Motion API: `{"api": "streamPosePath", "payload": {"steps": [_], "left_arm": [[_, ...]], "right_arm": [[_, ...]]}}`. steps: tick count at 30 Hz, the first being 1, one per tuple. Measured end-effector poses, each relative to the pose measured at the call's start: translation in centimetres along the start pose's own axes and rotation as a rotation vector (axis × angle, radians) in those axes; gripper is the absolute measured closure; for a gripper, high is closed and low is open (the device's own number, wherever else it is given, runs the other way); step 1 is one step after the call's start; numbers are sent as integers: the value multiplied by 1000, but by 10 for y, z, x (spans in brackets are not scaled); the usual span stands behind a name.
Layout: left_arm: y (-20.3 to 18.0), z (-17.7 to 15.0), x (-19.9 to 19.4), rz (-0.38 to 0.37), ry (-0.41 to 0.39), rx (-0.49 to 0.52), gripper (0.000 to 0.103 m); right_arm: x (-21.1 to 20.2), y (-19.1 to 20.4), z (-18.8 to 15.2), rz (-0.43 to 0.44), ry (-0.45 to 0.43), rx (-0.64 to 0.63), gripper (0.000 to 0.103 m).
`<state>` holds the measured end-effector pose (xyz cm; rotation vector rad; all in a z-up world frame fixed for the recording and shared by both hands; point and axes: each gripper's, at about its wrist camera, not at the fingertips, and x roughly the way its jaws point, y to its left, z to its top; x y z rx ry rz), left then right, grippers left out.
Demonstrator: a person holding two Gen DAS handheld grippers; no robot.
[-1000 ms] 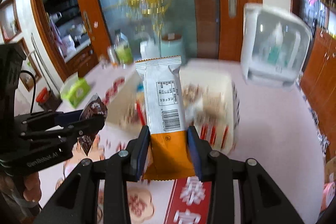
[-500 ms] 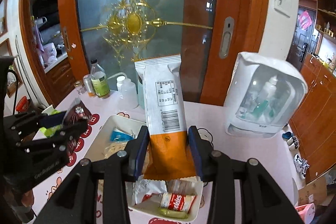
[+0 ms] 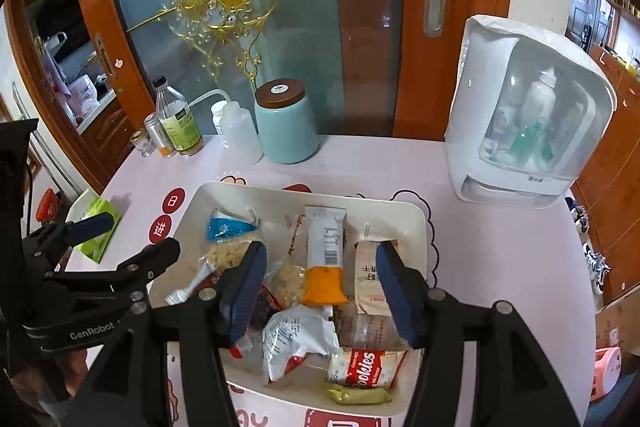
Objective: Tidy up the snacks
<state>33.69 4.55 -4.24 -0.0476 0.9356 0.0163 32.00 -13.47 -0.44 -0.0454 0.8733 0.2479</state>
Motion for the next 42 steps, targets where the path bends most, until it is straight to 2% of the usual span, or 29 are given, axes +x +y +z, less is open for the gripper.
{"api": "streamPosePath", "payload": {"steps": [9, 16, 22, 36, 42], "left_arm": [[-3, -23, -20, -13, -9, 2, 8], [-6, -56, -48, -23, -25, 5, 8], [-4, -94, -83, -52, -42, -19, 8], [1, -198, -155, -21, -7, -51, 8], [-1, -224, -186, -8, -17, -50, 8]], "right_arm": [[0, -5, -24, 10, 34, 42, 45], [-12, -4, -52, 26, 48, 58, 45], [-34, 1, -81, 55, 46, 73, 45], [-105, 19, -166, 113, 35, 104, 45], [-133, 27, -198, 104, 45, 107, 45]]}}
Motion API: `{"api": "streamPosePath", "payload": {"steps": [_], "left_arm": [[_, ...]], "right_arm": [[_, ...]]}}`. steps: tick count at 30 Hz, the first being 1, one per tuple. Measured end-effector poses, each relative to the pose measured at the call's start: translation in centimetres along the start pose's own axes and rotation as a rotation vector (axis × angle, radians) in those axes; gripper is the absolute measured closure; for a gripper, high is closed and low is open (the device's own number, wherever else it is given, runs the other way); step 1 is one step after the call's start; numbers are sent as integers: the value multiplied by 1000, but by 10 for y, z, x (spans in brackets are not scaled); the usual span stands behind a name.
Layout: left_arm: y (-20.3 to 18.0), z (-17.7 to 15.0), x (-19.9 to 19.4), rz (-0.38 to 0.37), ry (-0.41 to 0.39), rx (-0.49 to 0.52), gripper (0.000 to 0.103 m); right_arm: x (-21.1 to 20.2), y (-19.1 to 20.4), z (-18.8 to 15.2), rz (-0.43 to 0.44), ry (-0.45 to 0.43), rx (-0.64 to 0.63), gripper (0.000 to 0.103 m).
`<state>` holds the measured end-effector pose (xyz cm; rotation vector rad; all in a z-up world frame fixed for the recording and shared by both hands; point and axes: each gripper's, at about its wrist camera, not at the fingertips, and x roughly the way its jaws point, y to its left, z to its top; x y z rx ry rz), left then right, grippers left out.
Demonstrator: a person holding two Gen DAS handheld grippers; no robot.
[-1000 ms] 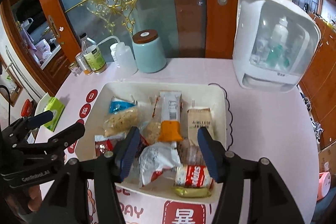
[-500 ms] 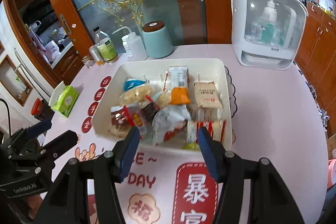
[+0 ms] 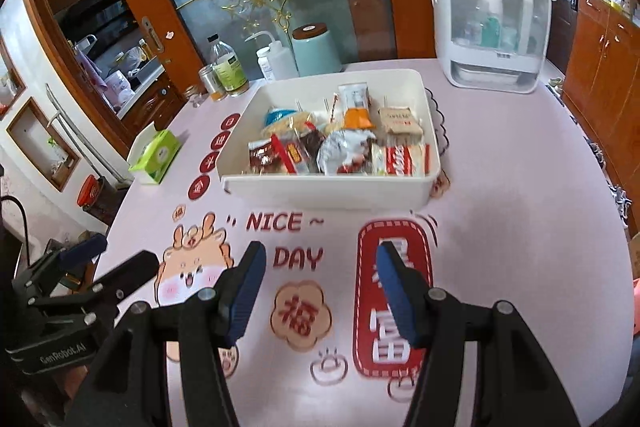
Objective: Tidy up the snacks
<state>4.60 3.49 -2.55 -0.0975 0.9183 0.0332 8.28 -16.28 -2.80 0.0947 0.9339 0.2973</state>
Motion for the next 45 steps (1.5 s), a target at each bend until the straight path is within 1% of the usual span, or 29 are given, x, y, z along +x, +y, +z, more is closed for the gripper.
{"api": "streamPosePath", "payload": {"steps": [3, 7, 12, 17, 25, 37, 45], "left_arm": [[-3, -4, -10, 25, -2, 7, 8], [-6, -8, -23, 40, -6, 16, 8], [-10, -13, -39, 29, -16, 5, 8], [-15, -17, -52, 57, -34, 14, 8], [-17, -21, -63, 55, -46, 2, 8], [-29, -23, -67, 49, -51, 17, 8], [-34, -23, -65, 48, -34, 21, 8]], "right_arm": [[-14, 1, -11, -19, -5, 8, 45], [-31, 3, -17, -43, -28, 11, 45], [-50, 9, -24, -65, -43, 23, 45], [-62, 19, -30, -105, -56, -11, 45], [-74, 16, -33, -88, -54, 12, 45], [-85, 12, -38, -98, -71, 14, 45], [-86, 12, -39, -102, -73, 13, 45]]}}
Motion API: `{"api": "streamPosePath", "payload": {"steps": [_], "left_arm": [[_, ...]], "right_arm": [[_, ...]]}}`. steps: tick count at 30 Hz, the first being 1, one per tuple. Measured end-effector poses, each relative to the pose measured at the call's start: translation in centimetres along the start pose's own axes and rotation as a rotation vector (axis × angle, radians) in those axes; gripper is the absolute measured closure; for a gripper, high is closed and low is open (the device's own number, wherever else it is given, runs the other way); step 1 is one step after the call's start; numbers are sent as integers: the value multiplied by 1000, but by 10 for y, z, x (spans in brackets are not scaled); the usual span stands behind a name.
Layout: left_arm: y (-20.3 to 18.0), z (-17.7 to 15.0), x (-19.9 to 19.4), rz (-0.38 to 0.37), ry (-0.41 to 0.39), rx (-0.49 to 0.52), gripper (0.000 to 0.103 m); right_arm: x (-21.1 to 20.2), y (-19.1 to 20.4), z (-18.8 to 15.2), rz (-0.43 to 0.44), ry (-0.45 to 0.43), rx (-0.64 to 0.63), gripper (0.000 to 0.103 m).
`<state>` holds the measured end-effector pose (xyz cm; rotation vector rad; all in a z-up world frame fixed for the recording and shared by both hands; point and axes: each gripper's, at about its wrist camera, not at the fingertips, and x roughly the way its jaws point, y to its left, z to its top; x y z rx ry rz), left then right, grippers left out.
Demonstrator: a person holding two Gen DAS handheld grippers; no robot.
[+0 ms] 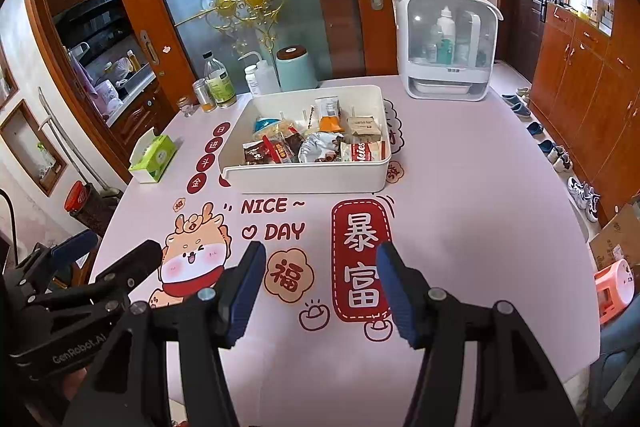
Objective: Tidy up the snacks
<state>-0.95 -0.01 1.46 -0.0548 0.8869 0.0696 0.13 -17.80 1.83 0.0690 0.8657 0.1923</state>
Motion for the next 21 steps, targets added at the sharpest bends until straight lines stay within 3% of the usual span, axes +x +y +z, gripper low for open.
{"api": "streamPosePath", "payload": {"steps": [21], "left_arm": [[-1, 1, 14, -8, 34, 6, 8]], "right_arm": [[7, -4, 1, 9, 23, 3, 45]]}}
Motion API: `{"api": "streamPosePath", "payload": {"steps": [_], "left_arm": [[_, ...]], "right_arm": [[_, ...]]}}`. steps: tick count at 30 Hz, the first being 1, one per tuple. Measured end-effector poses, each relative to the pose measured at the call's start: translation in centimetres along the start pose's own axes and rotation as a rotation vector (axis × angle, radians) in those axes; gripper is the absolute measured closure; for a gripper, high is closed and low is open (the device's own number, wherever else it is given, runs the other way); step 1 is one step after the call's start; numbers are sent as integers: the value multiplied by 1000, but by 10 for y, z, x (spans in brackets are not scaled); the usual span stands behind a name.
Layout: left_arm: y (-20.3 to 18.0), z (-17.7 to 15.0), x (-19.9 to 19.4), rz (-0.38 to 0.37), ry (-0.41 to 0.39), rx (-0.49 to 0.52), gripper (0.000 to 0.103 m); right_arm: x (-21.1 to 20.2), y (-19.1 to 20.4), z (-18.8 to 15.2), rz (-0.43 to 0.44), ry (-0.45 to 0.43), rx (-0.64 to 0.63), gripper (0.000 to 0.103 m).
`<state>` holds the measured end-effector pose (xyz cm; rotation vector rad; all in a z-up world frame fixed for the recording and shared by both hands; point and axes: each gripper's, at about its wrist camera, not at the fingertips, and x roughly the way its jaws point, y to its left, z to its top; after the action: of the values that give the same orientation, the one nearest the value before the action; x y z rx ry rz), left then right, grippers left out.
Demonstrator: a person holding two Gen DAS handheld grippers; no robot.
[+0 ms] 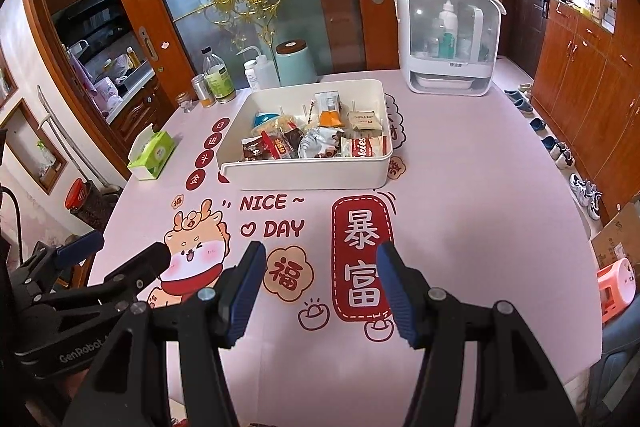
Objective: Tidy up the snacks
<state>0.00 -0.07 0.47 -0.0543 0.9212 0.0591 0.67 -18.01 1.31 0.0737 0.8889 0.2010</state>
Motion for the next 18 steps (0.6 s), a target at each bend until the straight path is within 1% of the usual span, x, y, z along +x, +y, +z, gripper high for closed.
{"api": "streamPosePath", "payload": {"steps": [18], "left_arm": [[-3, -5, 8, -9, 20, 0, 8]], "right_arm": [[4, 3, -4, 5, 4, 1, 45]]}}
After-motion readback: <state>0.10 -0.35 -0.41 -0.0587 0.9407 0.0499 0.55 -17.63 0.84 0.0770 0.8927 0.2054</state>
